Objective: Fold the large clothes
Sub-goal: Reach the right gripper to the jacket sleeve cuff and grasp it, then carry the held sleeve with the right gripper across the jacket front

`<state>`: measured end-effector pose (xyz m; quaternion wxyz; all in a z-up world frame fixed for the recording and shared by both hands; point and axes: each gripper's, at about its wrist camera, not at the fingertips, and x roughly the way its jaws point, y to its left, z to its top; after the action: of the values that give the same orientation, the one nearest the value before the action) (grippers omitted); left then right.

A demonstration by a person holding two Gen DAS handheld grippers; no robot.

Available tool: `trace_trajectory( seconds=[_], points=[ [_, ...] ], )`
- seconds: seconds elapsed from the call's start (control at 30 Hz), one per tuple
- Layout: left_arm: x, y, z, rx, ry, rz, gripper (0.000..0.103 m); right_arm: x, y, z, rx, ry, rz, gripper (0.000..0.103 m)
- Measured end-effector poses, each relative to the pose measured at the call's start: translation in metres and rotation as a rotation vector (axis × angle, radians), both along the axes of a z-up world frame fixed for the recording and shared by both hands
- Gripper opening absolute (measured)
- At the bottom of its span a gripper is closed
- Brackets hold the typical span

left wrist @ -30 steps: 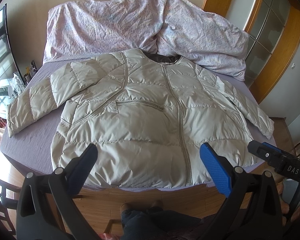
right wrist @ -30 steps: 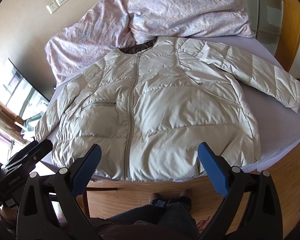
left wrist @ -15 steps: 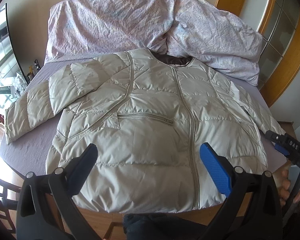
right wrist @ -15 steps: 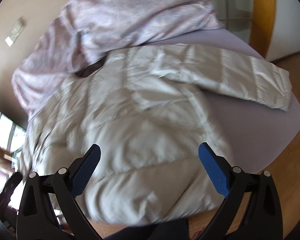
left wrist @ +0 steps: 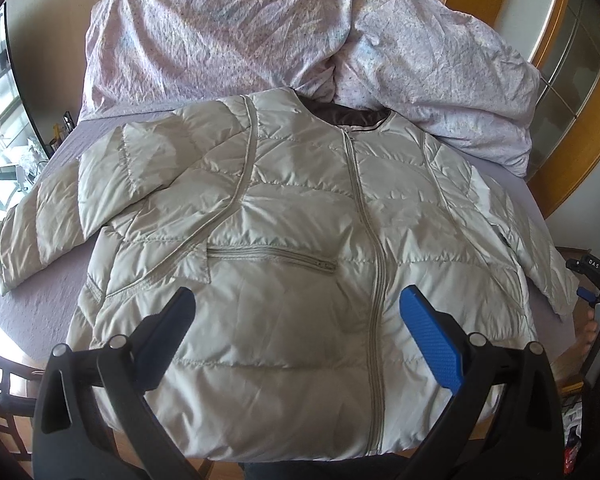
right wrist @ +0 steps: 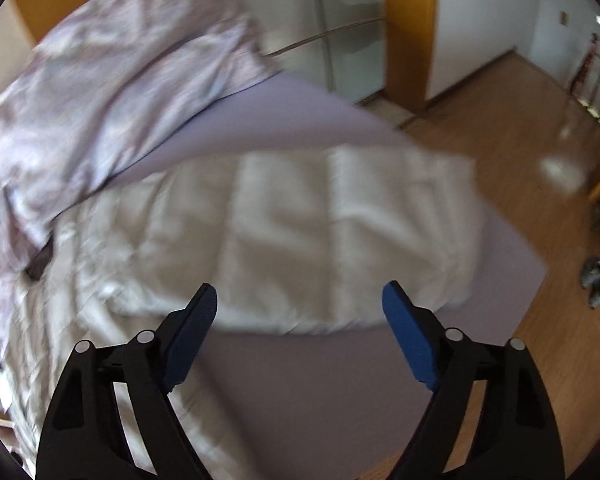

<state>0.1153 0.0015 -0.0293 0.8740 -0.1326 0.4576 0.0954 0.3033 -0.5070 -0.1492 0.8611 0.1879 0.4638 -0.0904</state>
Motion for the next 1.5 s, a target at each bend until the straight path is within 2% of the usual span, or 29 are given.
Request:
trace_trajectory(
  seconds=[0.13, 0.33, 0.53, 0.6, 0.7, 0.73, 0.8, 0.87, 0.97, 1.17, 1.3, 1.5],
  points=[
    [0.007, -0.009, -0.001, -0.008, 0.001, -0.012, 0.101, 0.019, -0.045, -0.014, -0.011, 0.047, -0.090, 0.080],
    [0.012, -0.024, -0.003, -0.007, 0.008, -0.015, 0.101, 0.027, -0.099, -0.045, 0.072, 0.123, -0.209, 0.075],
    [0.011, -0.029, -0.004, -0.003, 0.014, -0.014, 0.101, 0.027, -0.120, -0.072, 0.189, 0.163, -0.221, 0.066],
    [0.011, -0.029, -0.003, -0.006, 0.015, -0.014, 0.101, 0.029, -0.122, -0.078, 0.243, 0.160, -0.218, 0.059],
    [0.012, -0.029, -0.003, -0.001, 0.010, -0.019, 0.101, 0.033, -0.121, -0.078, 0.255, 0.142, -0.200, 0.049],
    [0.013, -0.028, -0.002, -0.001, 0.011, -0.022, 0.101, 0.036, -0.119, -0.079, 0.273, 0.138, -0.187, 0.037],
    [0.013, -0.026, -0.002, -0.001, 0.008, -0.027, 0.101, 0.038, -0.117, -0.079, 0.278, 0.134, -0.193, 0.032],
    [0.014, -0.020, -0.001, -0.005, 0.006, -0.030, 0.101, 0.036, -0.115, -0.075, 0.280, 0.123, -0.200, 0.022],
    [0.014, -0.009, 0.001, -0.012, -0.004, -0.031, 0.101, 0.033, -0.107, -0.060, 0.263, 0.096, -0.210, 0.016],
    [0.013, 0.016, -0.001, -0.017, 0.003, -0.021, 0.101, 0.030, -0.080, -0.012, 0.249, -0.001, -0.170, 0.015],
    [0.010, 0.034, -0.002, -0.022, 0.002, -0.010, 0.101, 0.045, -0.035, 0.016, 0.250, -0.027, -0.073, 0.015],
    [0.002, 0.059, -0.002, -0.040, -0.008, 0.010, 0.101, 0.078, 0.076, 0.039, 0.235, -0.007, 0.129, 0.015]
  ],
)
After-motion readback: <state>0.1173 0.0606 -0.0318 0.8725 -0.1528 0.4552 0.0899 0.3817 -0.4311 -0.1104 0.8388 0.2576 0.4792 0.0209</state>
